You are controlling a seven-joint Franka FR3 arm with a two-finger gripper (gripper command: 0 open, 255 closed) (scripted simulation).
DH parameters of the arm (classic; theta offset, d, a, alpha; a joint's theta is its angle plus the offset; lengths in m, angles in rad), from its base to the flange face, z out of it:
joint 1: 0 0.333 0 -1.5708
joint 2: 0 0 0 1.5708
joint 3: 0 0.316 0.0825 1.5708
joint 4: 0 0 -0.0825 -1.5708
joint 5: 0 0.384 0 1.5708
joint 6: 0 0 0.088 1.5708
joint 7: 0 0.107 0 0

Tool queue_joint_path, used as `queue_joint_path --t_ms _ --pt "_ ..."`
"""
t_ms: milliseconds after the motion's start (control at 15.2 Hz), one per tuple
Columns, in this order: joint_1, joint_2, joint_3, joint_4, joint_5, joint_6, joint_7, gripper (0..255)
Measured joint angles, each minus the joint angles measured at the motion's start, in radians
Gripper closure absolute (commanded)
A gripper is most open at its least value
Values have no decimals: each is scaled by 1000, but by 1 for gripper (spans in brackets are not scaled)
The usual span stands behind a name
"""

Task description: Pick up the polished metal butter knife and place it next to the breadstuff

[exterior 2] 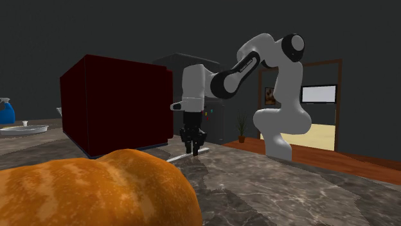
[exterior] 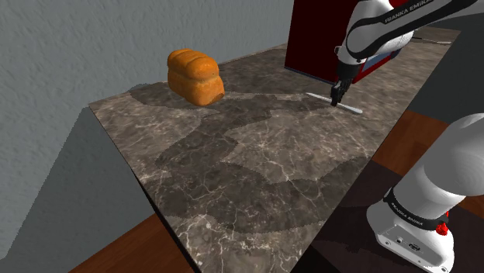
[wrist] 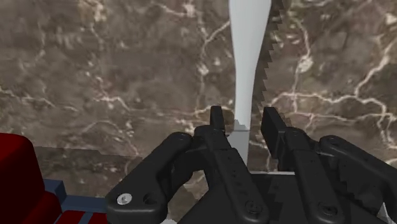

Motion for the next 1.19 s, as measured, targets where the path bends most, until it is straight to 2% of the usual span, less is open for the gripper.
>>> queue_joint_path --t_ms 528,1188 --pt "1 0 1 1 1 1 0 255" --pt "-3 -64 20 74 3 -138 -1 255"
